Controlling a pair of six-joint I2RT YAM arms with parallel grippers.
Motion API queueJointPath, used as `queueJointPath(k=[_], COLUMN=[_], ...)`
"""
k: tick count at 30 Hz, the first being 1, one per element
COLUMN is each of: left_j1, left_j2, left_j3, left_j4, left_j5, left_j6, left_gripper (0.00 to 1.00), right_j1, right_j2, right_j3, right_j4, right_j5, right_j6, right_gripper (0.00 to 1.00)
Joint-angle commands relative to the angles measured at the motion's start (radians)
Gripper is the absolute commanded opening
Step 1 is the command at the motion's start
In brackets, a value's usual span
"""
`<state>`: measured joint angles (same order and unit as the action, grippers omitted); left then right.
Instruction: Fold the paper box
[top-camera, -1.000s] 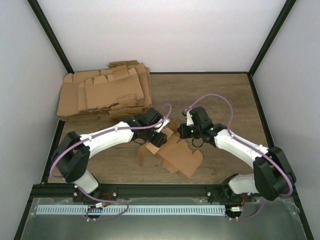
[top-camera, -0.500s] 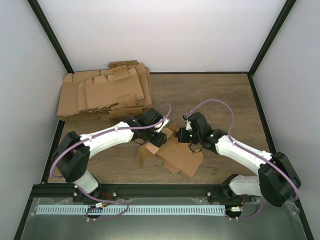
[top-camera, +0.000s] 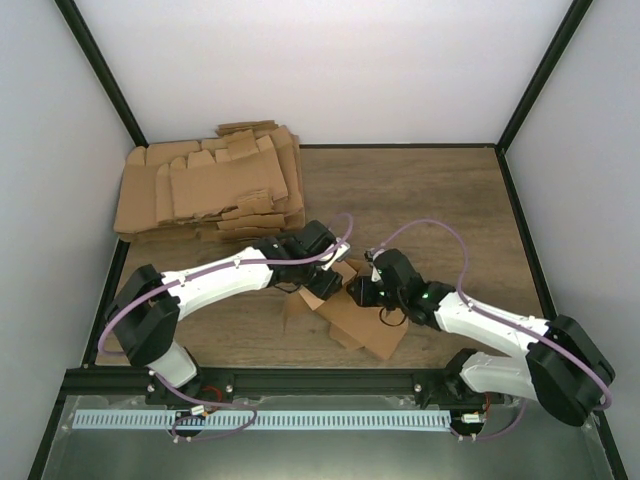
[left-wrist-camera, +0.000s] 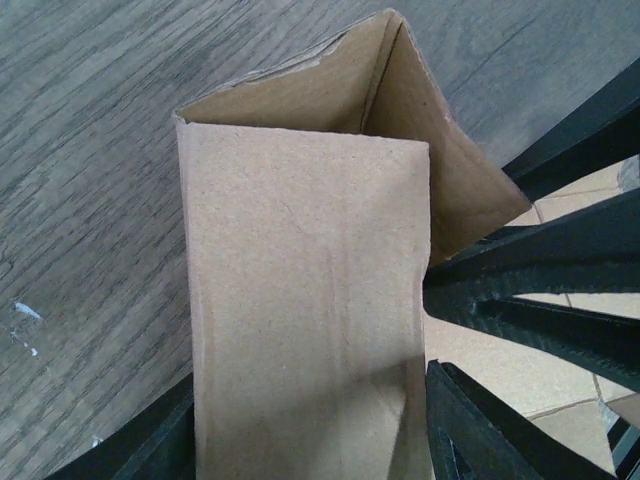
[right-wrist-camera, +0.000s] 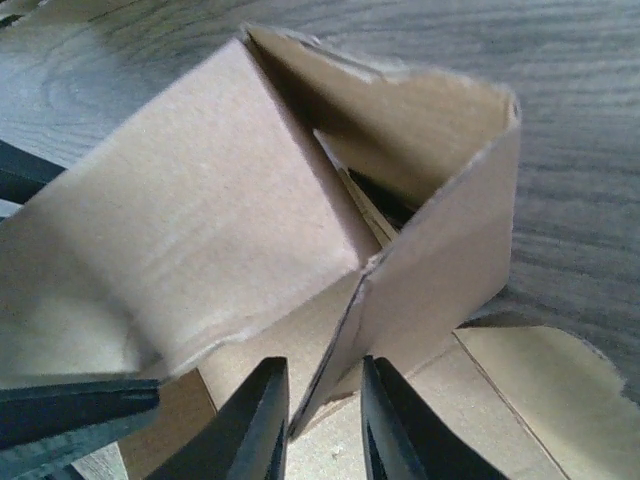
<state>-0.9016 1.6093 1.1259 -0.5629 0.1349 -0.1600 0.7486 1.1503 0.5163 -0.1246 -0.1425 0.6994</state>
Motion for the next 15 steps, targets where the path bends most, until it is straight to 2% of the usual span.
queueJointPath(k=[1,5,8,10,13,15], left_j1=[-0.008,-0.007,-0.007,-0.008,-0.008,-0.008], left_j2=[0.007,0.007,0.006,0.009,0.012,0.012], left_j3=[0.017,0.011,0.008,0.006,0.003,0.001], left_j4=[0.023,0.015,0.018,0.019,0.023,0.024], left_j5=[0.014,0.000,-0.003,-0.005,-0.009,-0.011], left_j6=[0.011,0.015,0.019,0.020,0.023,0.025], left_gripper=[0.56,0.56,0.55,0.55,0.55,0.55], right_j1=[0.010,0.008,-0.001,-0.012,-0.039,-0.087], right_j2=[-0.024,-0.074,-0.117,-0.140,-0.168,-0.172], right_j3=[-0.002,0.008,0.027,0.043,0.064,0.079], right_j4=[0.017,-0.021,-0.053,-0.070,-0.083,-0.086], right_j5=[0.006,0.020,0.001,-0.030,-0.086,-0.141], right_j6=[-0.027,-0.069,-0.101,-0.121,-0.144,-0.163], right_gripper=[0.26,0.39,0.55,0.63,0.70,0.71])
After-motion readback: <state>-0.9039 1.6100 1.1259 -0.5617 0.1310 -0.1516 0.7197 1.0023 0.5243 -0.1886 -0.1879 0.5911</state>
